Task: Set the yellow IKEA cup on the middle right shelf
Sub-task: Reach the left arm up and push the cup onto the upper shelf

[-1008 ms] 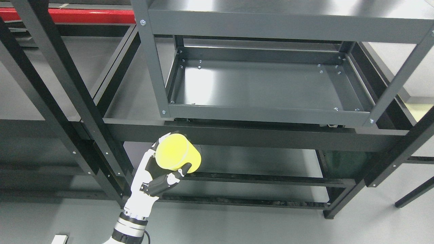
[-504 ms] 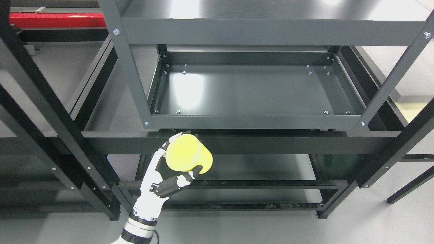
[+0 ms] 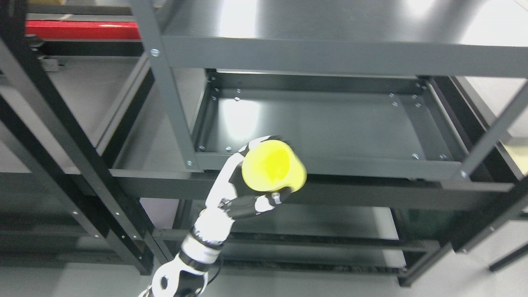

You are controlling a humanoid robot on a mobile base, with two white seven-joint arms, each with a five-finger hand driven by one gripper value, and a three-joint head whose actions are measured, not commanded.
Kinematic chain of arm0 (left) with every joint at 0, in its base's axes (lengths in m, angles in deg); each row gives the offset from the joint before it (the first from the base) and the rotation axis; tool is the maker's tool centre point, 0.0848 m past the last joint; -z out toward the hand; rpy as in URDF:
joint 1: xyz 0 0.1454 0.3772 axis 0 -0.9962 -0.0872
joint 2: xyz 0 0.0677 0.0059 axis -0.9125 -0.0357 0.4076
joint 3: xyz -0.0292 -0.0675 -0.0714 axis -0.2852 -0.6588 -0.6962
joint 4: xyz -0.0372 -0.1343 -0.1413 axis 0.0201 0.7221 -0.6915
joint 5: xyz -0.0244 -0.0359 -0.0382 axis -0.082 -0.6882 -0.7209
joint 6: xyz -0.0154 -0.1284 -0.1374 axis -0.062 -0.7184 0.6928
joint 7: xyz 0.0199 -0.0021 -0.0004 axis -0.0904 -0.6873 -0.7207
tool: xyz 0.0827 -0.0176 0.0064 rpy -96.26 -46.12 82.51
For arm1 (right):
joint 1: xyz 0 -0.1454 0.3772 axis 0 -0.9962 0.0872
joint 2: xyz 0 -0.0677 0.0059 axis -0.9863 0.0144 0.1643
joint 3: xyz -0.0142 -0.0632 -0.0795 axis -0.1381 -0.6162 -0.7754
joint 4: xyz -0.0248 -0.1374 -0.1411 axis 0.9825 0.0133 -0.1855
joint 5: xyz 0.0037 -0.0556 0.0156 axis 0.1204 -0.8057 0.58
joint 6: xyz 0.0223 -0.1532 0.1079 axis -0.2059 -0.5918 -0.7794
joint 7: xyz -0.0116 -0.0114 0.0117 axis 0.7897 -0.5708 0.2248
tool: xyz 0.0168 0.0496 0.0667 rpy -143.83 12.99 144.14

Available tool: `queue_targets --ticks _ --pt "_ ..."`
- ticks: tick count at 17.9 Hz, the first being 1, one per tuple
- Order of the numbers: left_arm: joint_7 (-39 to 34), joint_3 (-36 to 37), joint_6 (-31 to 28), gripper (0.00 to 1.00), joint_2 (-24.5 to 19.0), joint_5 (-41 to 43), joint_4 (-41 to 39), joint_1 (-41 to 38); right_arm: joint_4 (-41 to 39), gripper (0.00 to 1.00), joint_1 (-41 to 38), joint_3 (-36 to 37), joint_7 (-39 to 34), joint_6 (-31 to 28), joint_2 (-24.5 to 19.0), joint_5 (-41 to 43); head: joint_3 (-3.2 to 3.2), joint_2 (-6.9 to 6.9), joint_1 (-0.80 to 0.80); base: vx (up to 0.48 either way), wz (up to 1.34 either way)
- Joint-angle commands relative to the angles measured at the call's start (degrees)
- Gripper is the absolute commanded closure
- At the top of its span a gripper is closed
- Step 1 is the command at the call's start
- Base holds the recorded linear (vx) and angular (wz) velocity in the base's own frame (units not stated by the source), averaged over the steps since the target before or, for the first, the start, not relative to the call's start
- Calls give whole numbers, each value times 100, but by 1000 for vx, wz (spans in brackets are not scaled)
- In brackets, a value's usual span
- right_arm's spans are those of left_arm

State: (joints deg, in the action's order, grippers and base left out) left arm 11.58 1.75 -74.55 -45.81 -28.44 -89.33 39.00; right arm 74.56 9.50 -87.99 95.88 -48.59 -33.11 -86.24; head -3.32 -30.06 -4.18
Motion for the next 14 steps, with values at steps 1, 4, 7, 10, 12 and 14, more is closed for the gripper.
queue_targets --ticks 1,4,7,10,12,14 --pt "-9 1893 -73 97 -100 133 -40 1491 1 1 -80 -97 9 -4 100 141 0 0 0 137 257" --pt "-17 2184 -143 98 -100 -103 -32 2318 1 1 -80 -97 9 -4 100 141 0 0 0 117 218" --pt "-105 2431 -433 98 -100 -682 -23 3152 1 1 -80 -97 9 -4 100 141 0 0 0 49 88" --pt "-595 2081 -670 98 -100 -1131 21 3856 1 1 -80 -97 9 -4 100 141 0 0 0 16 -13" --pt "-1079 1791 -802 99 -100 -1299 91 4296 1 1 -80 -97 9 -4 100 141 0 0 0 0 0" --pt "-1545 1510 -1056 99 -100 -1483 257 4797 1 1 -80 -97 9 -4 100 141 0 0 0 0 0"
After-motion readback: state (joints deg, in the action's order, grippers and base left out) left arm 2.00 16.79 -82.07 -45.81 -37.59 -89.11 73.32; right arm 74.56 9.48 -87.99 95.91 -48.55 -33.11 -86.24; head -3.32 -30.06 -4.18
